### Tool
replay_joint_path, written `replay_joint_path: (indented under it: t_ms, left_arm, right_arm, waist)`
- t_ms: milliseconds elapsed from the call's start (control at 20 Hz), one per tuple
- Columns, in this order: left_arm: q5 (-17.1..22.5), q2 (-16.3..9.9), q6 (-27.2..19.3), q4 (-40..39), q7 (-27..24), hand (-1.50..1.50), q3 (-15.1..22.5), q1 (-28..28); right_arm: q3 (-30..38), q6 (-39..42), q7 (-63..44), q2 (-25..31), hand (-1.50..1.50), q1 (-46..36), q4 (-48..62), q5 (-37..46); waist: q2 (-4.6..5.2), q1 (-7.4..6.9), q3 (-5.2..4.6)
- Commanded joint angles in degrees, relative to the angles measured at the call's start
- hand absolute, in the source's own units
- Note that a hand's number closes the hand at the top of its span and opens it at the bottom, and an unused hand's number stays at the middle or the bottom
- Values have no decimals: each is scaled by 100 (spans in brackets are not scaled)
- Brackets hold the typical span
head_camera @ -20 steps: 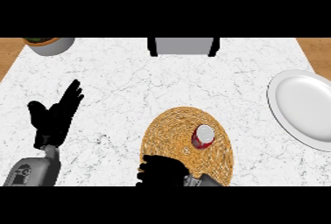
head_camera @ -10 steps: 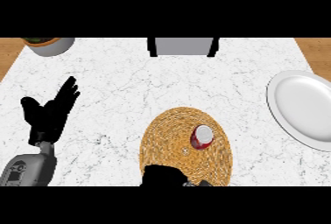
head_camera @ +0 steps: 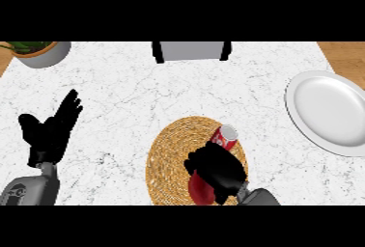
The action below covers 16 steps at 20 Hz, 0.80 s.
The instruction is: Pick the pear from the placemat and place it in the plate
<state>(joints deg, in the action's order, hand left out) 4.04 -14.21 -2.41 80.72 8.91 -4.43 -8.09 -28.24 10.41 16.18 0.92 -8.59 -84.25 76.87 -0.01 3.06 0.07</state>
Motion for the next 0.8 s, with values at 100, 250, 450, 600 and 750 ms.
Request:
replay_joint_path:
  t_ms: [100,250,450,600,750]
  left_arm:
    - [1,10,-22,90,28,0,-10,63]
    - [46,27,67,18,-37,0,-2,113]
    - [-112,-19,8,31,107,0,77,-163]
    - [-15,26,146,231,82,0,109,81]
    - [-211,159,-9,134,16,0,201,45]
  right_arm:
    - [1795,-671,-1284,-89,150,309,-867,-814]
    - [2424,-1349,-1448,-82,150,166,-1470,-795]
    - [2796,-1411,-2018,-62,150,265,-2303,-777]
    - [3692,-1617,-1876,188,150,85,-1846,-1457]
    - [3932,-1263,-2122,183,150,279,-2383,-1955]
  waist:
    - [-41,-6,1]
    - [-43,-44,-4]
    - [-29,-132,-9]
    - [0,-282,-2]
    - [-6,-254,-6]
